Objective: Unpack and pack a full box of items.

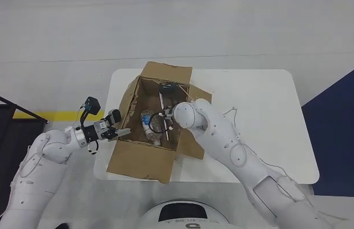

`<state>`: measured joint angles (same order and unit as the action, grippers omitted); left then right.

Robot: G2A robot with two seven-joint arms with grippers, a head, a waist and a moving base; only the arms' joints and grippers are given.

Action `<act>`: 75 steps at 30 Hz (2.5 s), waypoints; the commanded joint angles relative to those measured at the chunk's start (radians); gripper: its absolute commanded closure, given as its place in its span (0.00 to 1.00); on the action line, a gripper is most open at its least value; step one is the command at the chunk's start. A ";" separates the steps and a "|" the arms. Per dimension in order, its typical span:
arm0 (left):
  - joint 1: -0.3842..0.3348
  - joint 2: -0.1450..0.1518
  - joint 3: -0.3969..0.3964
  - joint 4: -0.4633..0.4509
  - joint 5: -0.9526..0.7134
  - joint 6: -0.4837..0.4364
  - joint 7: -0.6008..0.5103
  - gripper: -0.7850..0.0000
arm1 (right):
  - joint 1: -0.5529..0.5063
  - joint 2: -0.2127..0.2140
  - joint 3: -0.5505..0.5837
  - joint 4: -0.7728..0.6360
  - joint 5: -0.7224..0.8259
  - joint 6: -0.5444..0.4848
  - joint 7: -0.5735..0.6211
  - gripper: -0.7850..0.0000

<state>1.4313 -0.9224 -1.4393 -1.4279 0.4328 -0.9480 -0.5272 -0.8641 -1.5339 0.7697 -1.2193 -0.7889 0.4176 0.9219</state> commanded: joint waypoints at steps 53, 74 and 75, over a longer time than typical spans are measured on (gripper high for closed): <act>0.000 0.000 0.000 0.000 0.000 0.000 0.000 0.00 | 0.069 0.066 0.541 0.366 0.509 -0.466 -0.434 0.00; 0.000 0.000 0.000 0.000 0.000 0.000 0.000 0.00 | 0.283 0.012 0.553 0.839 1.000 -0.942 -0.063 0.00; 0.000 0.000 0.000 0.000 0.000 0.000 0.000 0.00 | 0.282 0.014 0.557 0.837 1.015 -0.950 -0.023 0.00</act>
<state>1.4313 -0.9224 -1.4393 -1.4279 0.4328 -0.9480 -0.5272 -0.5806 -1.5212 1.3238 -0.3802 0.2087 -0.5254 0.8446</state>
